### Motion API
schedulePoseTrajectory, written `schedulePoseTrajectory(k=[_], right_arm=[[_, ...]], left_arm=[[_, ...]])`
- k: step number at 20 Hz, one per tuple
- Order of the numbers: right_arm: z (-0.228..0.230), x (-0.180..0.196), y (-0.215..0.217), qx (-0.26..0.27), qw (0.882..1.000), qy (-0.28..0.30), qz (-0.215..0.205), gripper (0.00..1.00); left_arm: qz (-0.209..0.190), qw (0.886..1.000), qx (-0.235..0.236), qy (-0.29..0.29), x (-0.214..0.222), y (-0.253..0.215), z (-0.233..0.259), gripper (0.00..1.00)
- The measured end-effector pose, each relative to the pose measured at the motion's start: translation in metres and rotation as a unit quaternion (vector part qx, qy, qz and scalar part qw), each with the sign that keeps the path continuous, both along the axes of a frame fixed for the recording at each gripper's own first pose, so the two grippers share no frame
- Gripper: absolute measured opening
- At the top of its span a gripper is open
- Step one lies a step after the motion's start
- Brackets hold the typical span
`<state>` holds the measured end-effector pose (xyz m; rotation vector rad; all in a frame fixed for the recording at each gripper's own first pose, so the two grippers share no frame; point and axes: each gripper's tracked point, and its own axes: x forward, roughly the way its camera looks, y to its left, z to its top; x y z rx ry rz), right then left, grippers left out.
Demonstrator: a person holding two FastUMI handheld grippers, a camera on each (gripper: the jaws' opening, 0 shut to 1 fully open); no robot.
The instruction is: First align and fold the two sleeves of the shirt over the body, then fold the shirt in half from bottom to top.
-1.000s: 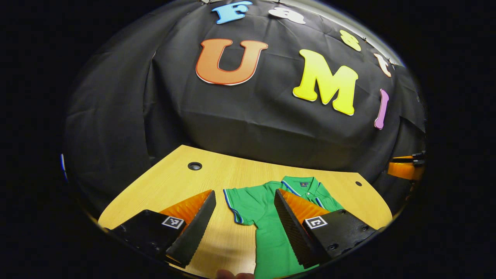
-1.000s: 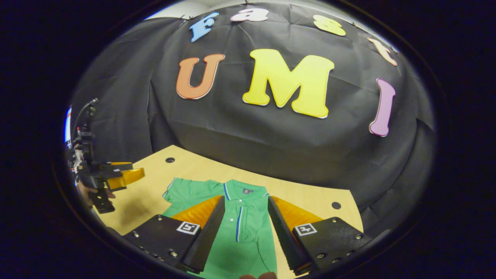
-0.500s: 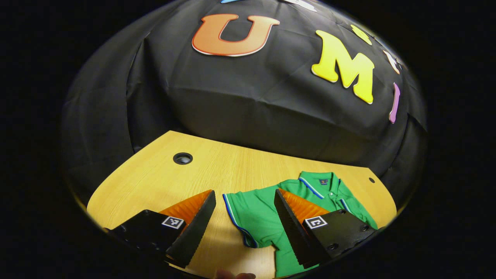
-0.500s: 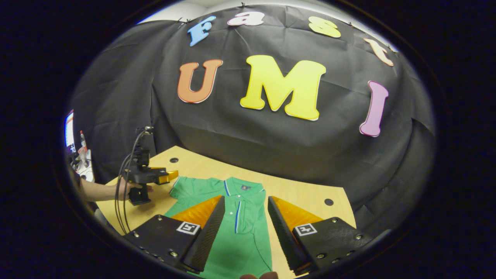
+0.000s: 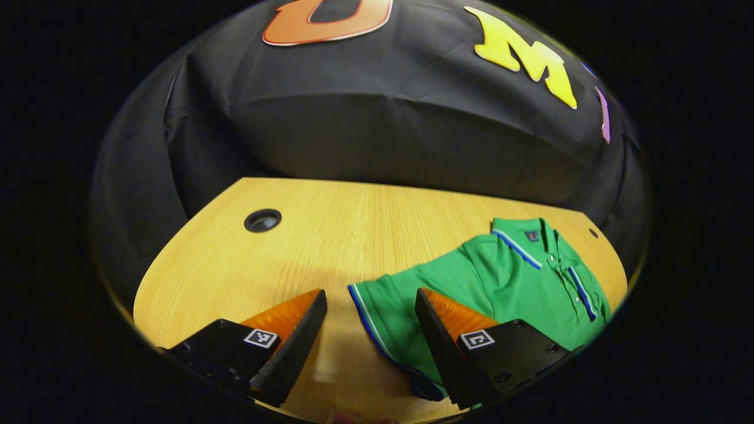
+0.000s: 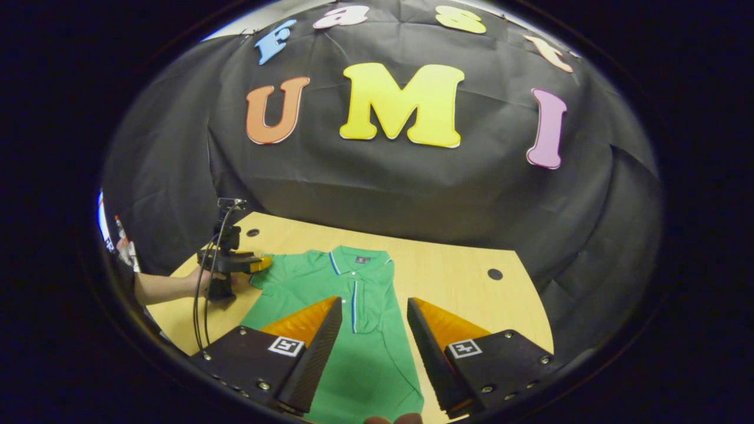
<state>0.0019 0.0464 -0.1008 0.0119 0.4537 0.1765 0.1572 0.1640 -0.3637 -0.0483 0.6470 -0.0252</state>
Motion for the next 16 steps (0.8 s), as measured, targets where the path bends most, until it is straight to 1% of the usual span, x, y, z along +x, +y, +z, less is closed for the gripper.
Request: schedulePoseTrajectory(k=[1,3,4,6,8,9,11,12,13,16], right_arm=[[-0.001,0.001,0.0,0.004,1.0,-0.001,-0.002,0.74],[0.0,0.001,0.001,0.016,1.0,-0.001,-0.005,0.75],[0.0,0.001,0.0,0.019,1.0,-0.002,-0.006,0.74],[-0.002,0.001,-0.003,0.026,1.0,0.001,-0.01,0.74],[-0.004,0.001,-0.01,0.029,0.999,0.001,-0.017,0.74],[-0.004,0.001,-0.014,0.034,0.999,0.001,-0.021,0.74],[-0.009,0.001,-0.024,0.043,0.999,0.004,-0.033,0.74],[-0.012,0.0,-0.03,0.044,0.998,0.005,-0.043,0.75],[-0.014,0.0,-0.035,0.046,0.998,0.005,-0.049,0.74],[-0.018,0.0,-0.041,0.054,0.997,0.01,-0.061,0.74]], left_arm=[[-0.006,1.0,0.016,0.005,-0.003,-0.001,-0.002,0.98],[-0.002,1.0,0.012,0.009,-0.006,-0.004,-0.001,0.98],[-0.002,1.0,0.013,0.012,-0.007,-0.005,-0.001,0.98],[0.008,1.0,0.02,0.005,-0.005,-0.002,-0.001,0.98],[0.002,1.0,0.02,0.005,-0.005,-0.003,-0.002,0.52],[-0.01,1.0,0.019,0.005,-0.005,-0.007,0.001,0.35],[-0.031,0.999,0.023,0.01,-0.003,-0.015,0.002,0.12],[-0.039,0.999,0.018,0.01,-0.004,-0.021,0.005,0.05],[-0.04,0.999,0.016,0.002,-0.001,-0.024,0.011,0.05],[-0.049,0.998,0.008,-0.029,0.004,-0.034,0.039,0.03]])
